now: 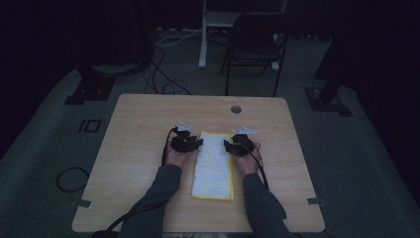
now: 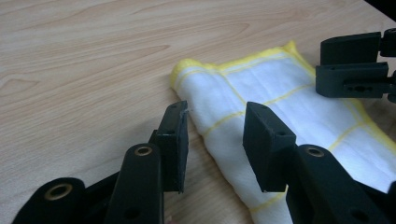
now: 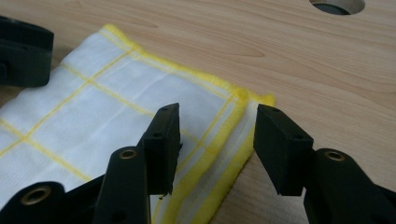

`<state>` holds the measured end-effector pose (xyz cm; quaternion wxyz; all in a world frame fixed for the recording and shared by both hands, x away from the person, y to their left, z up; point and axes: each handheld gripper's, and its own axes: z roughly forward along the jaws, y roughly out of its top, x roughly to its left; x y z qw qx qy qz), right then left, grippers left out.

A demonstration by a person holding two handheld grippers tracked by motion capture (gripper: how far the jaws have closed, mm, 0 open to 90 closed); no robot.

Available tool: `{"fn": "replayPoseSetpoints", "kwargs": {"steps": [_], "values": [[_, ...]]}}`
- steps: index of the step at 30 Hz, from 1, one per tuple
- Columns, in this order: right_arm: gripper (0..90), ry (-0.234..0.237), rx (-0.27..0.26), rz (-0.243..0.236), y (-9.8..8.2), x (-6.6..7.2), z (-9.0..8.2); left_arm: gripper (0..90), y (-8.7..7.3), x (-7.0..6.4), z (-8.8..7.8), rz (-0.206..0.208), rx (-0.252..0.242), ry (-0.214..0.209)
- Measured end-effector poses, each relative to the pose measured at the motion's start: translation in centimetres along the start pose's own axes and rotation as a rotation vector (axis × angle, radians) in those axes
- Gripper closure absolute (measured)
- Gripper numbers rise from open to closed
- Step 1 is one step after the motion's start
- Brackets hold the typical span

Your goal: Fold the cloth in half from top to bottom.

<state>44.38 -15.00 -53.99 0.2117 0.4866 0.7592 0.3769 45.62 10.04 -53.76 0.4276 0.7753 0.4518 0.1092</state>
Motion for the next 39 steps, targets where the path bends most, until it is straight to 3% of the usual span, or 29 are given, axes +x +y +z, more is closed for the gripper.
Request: {"fn": "replayPoseSetpoints", "kwargs": {"steps": [9,10,12,18,22,25,30,34,36,39], "values": [[64.8,0.024,0.023,-0.017,0.4,-0.1,0.9,60.4,0.3,0.1,0.4,-0.003,0.008,0.011],[74.5,0.031,0.032,-0.038,0.4,0.1,1.0,60.3,0.4,0.1,0.6,-0.002,0.012,0.012],[83.7,0.035,0.026,-0.044,0.5,0.1,1.0,59.9,0.4,0.1,0.7,-0.007,0.012,0.015],[86.8,0.025,-0.002,-0.015,0.6,-0.4,0.5,59.3,0.5,0.1,0.7,-0.011,0.01,0.019],[86.6,0.007,-0.009,-0.002,0.7,-0.7,0.4,58.8,0.6,0.2,0.8,-0.016,0.012,0.023],[71.0,-0.04,0.015,0.007,0.5,-1.0,0.6,58.5,0.7,0.1,1.2,-0.026,0.015,0.029],[54.8,-0.064,0.034,0.038,0.4,-1.5,0.8,58.0,1.1,-0.2,1.8,-0.024,0.022,0.035],[52.2,-0.056,0.038,0.053,0.5,-1.8,0.9,57.7,1.4,-0.3,2.1,-0.03,0.025,0.041],[50.3,-0.039,0.051,0.087,0.5,-2.1,1.0,57.1,1.6,-0.5,2.5,-0.026,0.035,0.052],[51.3,-0.04,0.056,0.087,0.6,-2.1,1.0,57.1,1.5,-0.6,2.9,-0.027,0.038,0.063]]}}
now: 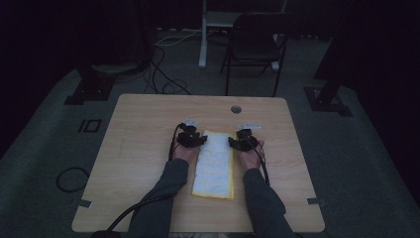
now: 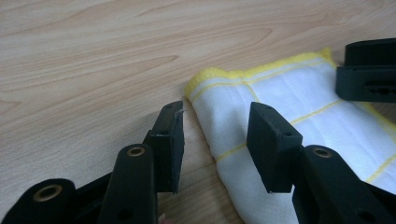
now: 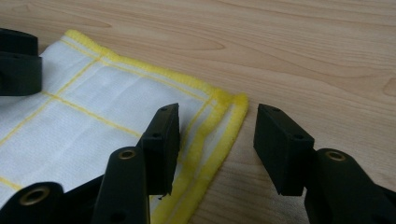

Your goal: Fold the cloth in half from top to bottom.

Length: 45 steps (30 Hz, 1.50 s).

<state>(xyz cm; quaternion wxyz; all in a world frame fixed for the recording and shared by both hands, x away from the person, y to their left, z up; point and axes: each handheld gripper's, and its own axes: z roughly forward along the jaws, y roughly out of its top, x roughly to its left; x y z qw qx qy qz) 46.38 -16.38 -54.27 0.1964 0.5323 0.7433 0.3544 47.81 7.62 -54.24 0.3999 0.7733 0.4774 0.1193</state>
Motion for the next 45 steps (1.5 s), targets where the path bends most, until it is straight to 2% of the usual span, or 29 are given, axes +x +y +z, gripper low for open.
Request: {"fn": "replayPoseSetpoints", "kwargs": {"steps": [1,4,7,9,12,14,16,19,22,24,35,45], "values": [[51.3,0.0,0.0,0.0,0.0,0.0,0.0,57.2,0.0,0.0,0.0,0.0,0.0,0.0],[60.3,0.008,0.002,-0.022,0.0,0.3,0.0,58.4,0.0,-0.3,0.1,0.001,-0.001,0.01],[68.4,0.023,0.011,-0.026,0.2,0.5,0.1,66.1,0.2,-0.3,0.2,-0.025,0.009,0.028],[73.0,0.023,0.016,-0.037,0.3,0.7,0.1,74.5,0.3,-0.2,0.2,-0.038,0.021,0.016],[80.5,0.035,0.02,-0.03,0.5,0.8,0.3,82.7,0.5,-0.3,0.3,-0.038,0.04,0.013],[82.5,0.044,0.026,-0.029,0.6,0.8,0.4,84.6,0.5,-0.2,0.3,-0.038,0.046,0.004],[83.4,0.052,0.029,-0.033,0.7,0.8,0.5,85.7,0.6,0.1,0.1,-0.034,0.052,-0.005],[84.1,0.068,0.025,-0.013,0.8,0.7,0.6,87.1,0.7,0.3,-0.1,-0.015,0.065,0.0],[84.6,0.065,0.016,-0.011,0.8,1.1,0.8,87.8,0.7,0.6,-0.4,-0.006,0.07,0.005],[84.9,0.067,0.012,-0.004,1.0,1.3,0.9,88.0,0.8,0.8,-0.6,-0.013,0.066,0.003],[85.6,0.058,-0.022,-0.04,2.4,2.4,0.5,88.3,1.5,1.4,-1.7,-0.034,0.024,0.018],[85.7,0.065,-0.062,-0.048,3.0,2.3,-0.1,88.3,2.6,1.2,-2.7,-0.024,-0.019,0.005]]}}
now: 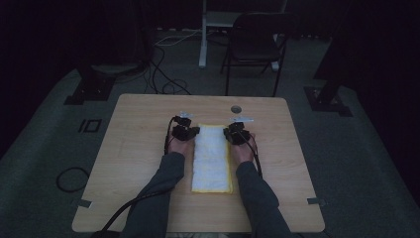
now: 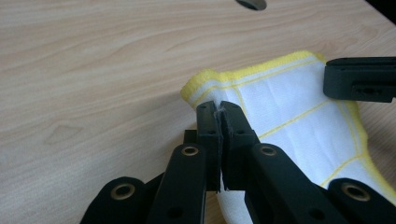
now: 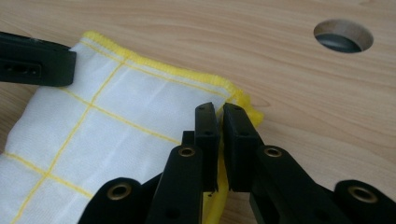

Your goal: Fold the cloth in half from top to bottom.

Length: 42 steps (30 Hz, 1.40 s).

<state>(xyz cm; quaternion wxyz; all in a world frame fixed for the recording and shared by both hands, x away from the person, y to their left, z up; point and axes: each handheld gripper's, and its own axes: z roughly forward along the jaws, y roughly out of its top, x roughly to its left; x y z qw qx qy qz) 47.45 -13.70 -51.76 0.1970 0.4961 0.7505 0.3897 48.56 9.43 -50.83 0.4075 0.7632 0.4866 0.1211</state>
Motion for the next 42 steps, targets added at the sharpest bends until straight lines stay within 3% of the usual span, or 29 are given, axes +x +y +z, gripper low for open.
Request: {"fn": "replayPoseSetpoints", "kwargs": {"steps": [7,16,32,42], "values": [[85.7,0.007,-0.036,-0.002,0.5,-0.1,-0.9,88.3,0.9,-0.5,-0.8,0.017,-0.031,-0.022],[85.6,0.018,-0.061,-0.047,0.6,0.4,-1.9,88.3,0.9,-1.1,-1.5,0.055,-0.054,-0.039],[85.6,0.063,-0.114,-0.034,0.1,0.0,-3.9,88.2,0.5,-1.8,-3.7,0.088,-0.096,-0.07],[85.6,0.082,-0.137,-0.066,-0.1,0.5,-5.4,88.2,-0.4,-2.0,-5.0,0.091,-0.118,-0.087]]}}
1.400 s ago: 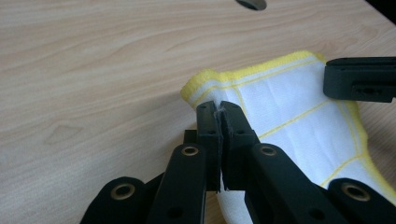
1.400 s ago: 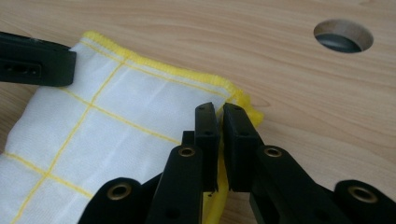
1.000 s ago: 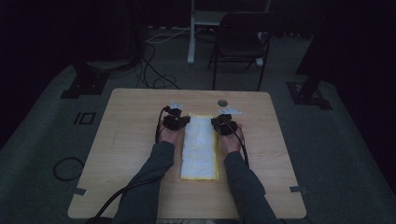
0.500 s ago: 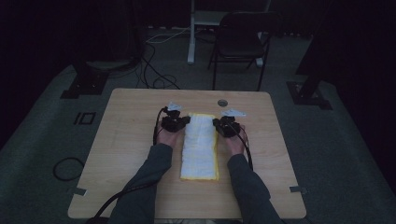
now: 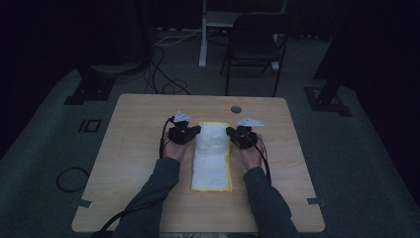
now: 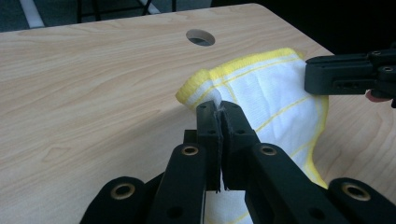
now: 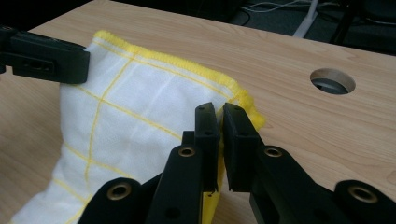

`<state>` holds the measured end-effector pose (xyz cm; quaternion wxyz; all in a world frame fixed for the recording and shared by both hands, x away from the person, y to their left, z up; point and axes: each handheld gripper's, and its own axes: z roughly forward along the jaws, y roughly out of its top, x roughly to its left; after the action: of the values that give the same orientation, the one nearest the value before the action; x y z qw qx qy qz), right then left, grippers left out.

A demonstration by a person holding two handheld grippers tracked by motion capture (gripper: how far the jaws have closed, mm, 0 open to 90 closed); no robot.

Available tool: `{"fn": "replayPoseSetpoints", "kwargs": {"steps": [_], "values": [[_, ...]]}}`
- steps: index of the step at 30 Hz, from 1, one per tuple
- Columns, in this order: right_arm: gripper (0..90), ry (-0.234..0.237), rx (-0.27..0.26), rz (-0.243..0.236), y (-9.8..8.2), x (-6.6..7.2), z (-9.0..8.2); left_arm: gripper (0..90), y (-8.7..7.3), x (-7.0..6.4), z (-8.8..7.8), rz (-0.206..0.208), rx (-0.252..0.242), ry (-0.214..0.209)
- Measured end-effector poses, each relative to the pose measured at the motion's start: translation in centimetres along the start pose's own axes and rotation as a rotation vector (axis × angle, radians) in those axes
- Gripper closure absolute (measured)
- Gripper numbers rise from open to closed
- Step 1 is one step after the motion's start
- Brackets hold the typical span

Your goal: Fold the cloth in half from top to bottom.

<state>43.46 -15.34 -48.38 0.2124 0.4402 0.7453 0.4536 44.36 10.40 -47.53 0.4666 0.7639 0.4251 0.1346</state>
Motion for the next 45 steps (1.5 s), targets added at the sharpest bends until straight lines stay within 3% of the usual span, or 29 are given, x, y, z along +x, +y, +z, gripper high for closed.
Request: {"fn": "replayPoseSetpoints", "kwargs": {"steps": [15,23,45], "values": [[85.6,0.021,-0.025,-0.022,-0.4,1.0,-2.0,88.2,-0.7,-0.8,-1.7,0.01,-0.021,-0.025],[85.7,0.036,-0.038,-0.034,-0.5,1.7,-3.1,88.1,-1.1,-0.9,-2.5,-0.004,-0.027,-0.04],[85.4,0.069,-0.05,-0.036,-1.7,2.8,-4.6,88.0,-2.4,-1.5,-3.8,-0.013,-0.033,-0.067]]}}
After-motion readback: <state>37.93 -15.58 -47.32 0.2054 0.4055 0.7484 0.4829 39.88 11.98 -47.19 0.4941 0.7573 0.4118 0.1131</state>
